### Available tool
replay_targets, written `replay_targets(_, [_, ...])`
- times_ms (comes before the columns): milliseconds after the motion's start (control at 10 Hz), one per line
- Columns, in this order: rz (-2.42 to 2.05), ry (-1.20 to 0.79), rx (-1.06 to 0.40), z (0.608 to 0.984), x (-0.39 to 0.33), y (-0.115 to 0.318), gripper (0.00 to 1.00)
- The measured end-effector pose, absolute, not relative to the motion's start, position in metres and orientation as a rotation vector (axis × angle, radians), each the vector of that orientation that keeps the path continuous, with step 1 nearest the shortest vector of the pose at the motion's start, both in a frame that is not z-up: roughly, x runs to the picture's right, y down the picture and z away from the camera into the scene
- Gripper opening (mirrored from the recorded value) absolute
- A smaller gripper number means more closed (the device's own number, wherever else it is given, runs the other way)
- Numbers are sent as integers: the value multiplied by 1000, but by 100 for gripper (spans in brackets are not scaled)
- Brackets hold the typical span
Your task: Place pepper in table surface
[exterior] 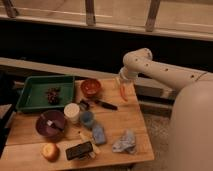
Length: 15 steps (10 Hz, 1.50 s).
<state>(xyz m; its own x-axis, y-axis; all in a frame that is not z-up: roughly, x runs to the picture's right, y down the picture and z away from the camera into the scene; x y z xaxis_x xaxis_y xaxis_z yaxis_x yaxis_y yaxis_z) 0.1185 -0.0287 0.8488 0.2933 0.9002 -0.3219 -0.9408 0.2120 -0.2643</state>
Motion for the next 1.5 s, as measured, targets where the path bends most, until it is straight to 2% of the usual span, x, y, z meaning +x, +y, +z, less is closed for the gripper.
replay_targets(400, [1317, 143, -438, 855, 128, -26, 53])
replay_targets(900, [1367, 260, -399, 917, 161, 7, 53])
replay_targets(1500, [1430, 248, -475, 961, 168, 24, 53])
